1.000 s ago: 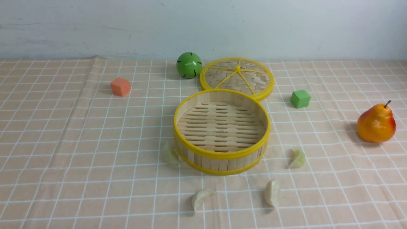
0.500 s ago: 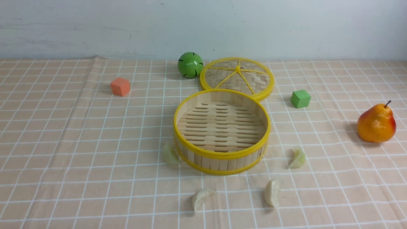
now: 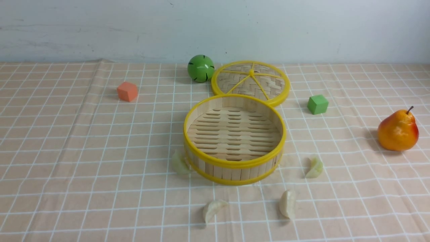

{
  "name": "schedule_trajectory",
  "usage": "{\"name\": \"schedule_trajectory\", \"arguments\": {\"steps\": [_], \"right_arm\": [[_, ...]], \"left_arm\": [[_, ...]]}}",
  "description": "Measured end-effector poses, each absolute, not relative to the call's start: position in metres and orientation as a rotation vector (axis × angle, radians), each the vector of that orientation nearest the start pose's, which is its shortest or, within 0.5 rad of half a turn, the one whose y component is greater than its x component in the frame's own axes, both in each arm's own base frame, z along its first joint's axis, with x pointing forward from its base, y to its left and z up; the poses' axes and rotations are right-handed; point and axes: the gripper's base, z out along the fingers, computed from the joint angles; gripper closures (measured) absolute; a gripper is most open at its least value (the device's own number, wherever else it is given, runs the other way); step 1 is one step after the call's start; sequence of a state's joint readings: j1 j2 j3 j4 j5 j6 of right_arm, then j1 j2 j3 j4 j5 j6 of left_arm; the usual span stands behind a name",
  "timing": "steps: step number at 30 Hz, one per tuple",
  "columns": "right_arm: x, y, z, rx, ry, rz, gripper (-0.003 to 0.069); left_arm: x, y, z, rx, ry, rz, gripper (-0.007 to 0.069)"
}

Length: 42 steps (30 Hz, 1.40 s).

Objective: Put the dumplings into the steamer on the table with the brown tablecloth.
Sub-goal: 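Reach for and grasp a dumpling on the table with the left gripper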

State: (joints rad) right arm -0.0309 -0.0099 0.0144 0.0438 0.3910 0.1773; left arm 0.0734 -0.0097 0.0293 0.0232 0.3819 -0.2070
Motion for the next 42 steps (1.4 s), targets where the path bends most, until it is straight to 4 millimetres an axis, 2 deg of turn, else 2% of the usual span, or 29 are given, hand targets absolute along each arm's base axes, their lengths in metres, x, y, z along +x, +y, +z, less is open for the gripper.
{"name": "schedule_trajectory", "arguments": {"steps": [8,13,18,22,23,25,26,27,30,34,36,39,42], "right_arm": [[0.052,0.001,0.174,0.233,1.867,0.161,0.0419],[0.052,0.001,0.174,0.240,1.866,0.172,0.0419],[0.052,0.006,0.175,0.333,1.853,0.325,0.0419],[0.052,0.017,0.176,0.550,1.817,0.651,0.0419],[0.051,0.021,0.177,0.645,1.790,0.793,0.0419],[0.051,0.026,0.178,0.735,1.758,0.947,0.0419],[0.051,0.026,0.179,0.744,1.756,0.962,0.0419],[0.051,0.029,0.182,0.801,1.716,1.063,0.0419],[0.051,0.029,0.184,0.839,1.677,1.122,0.0419],[0.052,0.027,0.186,0.828,1.656,1.103,0.0419],[0.052,0.027,0.186,0.796,1.656,1.072,0.0419],[0.052,0.026,0.187,0.716,1.668,1.010,0.0419],[0.051,0.026,0.200,0.593,1.653,0.933,0.0426]], "left_arm": [[0.052,0.005,0.170,-0.242,1.869,-0.058,0.0386],[0.054,0.004,0.176,-0.267,1.788,-0.107,0.0386],[0.057,0.001,0.189,-0.531,1.601,-0.431,0.0386],[0.057,-0.002,0.195,-0.964,1.379,-0.923,0.0386],[0.057,-0.002,0.196,-1.083,1.304,-1.058,0.0386],[0.057,-0.003,0.197,-1.207,1.221,-1.202,0.0386],[0.057,-0.003,0.197,-1.227,1.207,-1.225,0.0386],[0.057,-0.003,0.198,-1.268,1.176,-1.275,0.0386],[0.057,-0.003,0.198,-1.274,1.169,-1.286,0.0386],[0.057,-0.005,0.197,-1.291,1.177,-1.312,0.0386],[0.056,-0.009,0.199,-1.256,1.241,-1.308,0.0386],[0.051,-0.015,0.225,-0.994,1.368,-1.178,0.0386],[0.040,-0.020,0.261,-0.666,1.454,-0.971,0.0410]]}}
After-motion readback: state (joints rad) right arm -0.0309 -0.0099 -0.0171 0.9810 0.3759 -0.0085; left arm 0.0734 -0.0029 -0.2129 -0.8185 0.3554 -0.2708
